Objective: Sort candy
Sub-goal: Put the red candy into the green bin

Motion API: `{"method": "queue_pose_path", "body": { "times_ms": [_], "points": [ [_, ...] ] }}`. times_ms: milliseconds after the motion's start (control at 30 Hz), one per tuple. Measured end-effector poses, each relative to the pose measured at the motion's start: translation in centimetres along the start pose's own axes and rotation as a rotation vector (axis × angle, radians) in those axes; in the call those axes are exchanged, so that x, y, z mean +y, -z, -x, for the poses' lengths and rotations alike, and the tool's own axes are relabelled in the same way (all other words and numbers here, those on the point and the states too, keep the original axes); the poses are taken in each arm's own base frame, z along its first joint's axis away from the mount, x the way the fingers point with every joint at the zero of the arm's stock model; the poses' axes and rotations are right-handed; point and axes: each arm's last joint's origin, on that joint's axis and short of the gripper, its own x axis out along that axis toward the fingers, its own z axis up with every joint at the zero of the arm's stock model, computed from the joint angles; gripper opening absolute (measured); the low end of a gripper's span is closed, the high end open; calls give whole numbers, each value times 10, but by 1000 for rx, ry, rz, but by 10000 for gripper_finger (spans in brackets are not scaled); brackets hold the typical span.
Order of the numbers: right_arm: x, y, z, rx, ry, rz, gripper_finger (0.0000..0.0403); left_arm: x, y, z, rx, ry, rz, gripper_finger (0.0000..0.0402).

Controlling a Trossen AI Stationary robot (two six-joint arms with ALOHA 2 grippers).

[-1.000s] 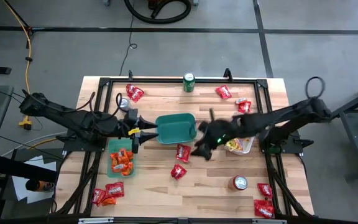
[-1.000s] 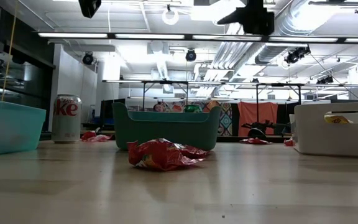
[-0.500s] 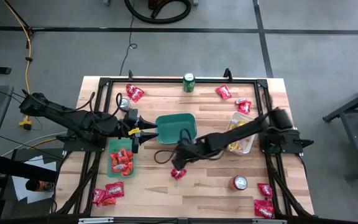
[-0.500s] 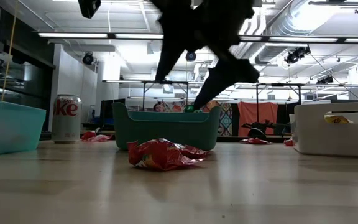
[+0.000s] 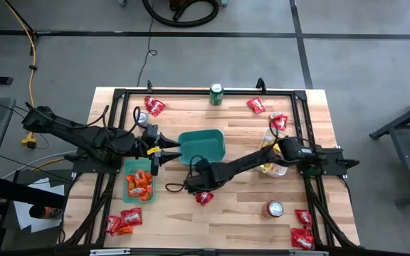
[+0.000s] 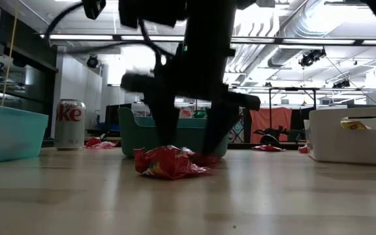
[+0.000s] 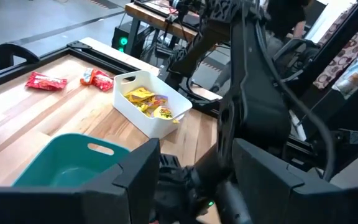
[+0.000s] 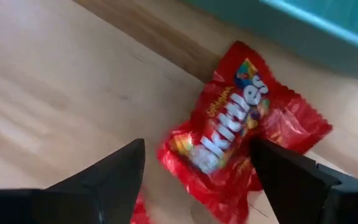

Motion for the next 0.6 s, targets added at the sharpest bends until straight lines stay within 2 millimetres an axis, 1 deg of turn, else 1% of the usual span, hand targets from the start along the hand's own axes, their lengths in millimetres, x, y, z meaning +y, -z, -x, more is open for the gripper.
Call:
{"method": "queue_pose_path", "body": {
  "times_ms": [100,167,233,267,333,367,400,500,600],
  "points": [
    [0,2,-8,9,20,-12,264,0,0,0,0,0,0,188],
    [1,6,-9,14,28,-4,225,0,0,0,1,0,-1,188],
    [0,10,-6,16,40,14,166,0,0,0,2,-1,-2,188],
    [-1,13,-4,21,56,39,130,0,0,0,2,-1,-2,188],
    [-6,21,8,38,95,109,50,0,0,0,4,-2,-3,188],
    [-9,24,17,43,113,151,26,0,0,0,5,-2,-4,188],
    [-11,27,28,35,115,183,17,0,0,0,4,-2,-4,188],
    [-26,29,73,7,149,246,29,0,-1,2,-4,2,0,188],
    [-44,25,123,-84,133,315,16,1,-1,3,-3,-1,-1,188]
  ]
}}
